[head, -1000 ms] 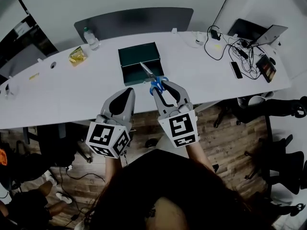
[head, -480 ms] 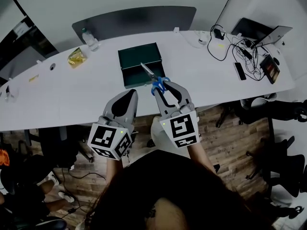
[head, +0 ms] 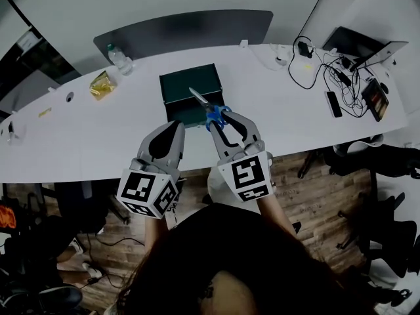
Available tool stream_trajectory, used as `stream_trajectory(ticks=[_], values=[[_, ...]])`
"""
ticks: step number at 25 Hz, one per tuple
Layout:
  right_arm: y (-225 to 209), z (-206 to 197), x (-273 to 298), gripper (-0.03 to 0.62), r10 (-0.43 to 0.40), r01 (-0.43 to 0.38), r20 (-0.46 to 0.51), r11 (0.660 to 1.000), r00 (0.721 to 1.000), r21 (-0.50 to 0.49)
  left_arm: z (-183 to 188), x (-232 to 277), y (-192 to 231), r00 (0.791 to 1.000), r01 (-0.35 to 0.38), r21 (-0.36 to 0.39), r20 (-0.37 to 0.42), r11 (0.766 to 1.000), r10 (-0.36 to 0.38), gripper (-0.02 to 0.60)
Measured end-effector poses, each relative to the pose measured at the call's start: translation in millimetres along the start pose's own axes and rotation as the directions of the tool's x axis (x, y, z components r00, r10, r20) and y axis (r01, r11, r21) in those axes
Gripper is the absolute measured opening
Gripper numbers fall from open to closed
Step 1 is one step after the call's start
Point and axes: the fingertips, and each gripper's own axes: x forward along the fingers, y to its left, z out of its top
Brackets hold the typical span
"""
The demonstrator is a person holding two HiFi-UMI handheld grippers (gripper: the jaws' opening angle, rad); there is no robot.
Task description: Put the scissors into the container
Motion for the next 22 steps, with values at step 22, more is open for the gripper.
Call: stream_trajectory(ticks=[22], values=[[-33.2,-24.1,82.0,0.092,0.152,-0.166,-0.097,0.972,0.984,-0.167,3.4,67.6,52.9,0.996,-0.09,-0.018,-0.017,0.996,0.089,0.011]])
